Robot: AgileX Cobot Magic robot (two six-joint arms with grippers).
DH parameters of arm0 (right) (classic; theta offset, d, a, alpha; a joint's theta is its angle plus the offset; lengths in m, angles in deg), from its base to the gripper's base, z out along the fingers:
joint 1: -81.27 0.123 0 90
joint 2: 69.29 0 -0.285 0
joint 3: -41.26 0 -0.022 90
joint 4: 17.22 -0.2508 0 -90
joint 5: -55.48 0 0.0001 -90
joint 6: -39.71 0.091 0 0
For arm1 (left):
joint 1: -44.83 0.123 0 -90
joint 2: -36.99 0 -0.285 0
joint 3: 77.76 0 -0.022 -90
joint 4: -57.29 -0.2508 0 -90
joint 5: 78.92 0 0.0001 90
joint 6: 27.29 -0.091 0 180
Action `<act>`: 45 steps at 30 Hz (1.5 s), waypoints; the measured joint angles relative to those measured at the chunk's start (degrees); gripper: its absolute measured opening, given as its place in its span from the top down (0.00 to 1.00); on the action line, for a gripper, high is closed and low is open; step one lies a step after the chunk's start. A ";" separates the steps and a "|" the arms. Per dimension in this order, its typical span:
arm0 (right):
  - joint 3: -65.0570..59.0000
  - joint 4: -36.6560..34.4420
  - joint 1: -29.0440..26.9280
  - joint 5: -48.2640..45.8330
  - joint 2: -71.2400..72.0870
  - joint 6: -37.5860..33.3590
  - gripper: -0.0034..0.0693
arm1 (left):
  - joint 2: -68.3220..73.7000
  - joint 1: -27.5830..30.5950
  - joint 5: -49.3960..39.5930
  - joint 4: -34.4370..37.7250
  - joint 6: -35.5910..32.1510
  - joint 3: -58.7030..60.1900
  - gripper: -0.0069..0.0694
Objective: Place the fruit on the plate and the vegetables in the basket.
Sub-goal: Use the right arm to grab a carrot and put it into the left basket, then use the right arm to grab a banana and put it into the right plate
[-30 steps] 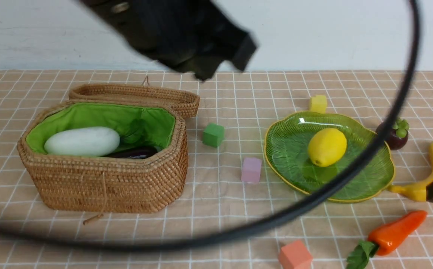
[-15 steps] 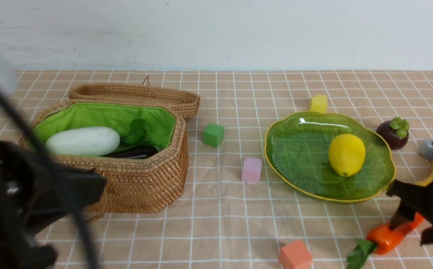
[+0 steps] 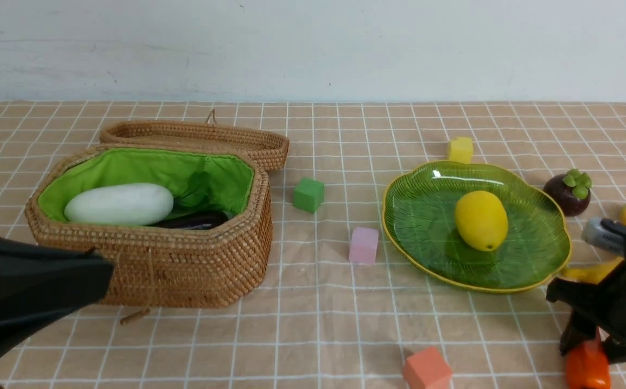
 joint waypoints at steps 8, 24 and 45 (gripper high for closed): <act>12.95 -3.95 8.71 -14.26 13.60 -3.52 0.49 | -2.00 0.00 -1.58 -4.82 2.95 0.05 0.93; 74.87 -9.77 42.18 -1.76 -24.26 -40.85 0.49 | -2.22 0.00 -8.11 -26.12 28.12 0.05 0.93; 86.75 14.57 40.88 -30.12 -17.45 -24.28 0.42 | -1.36 0.00 -0.07 -9.50 9.29 0.05 0.93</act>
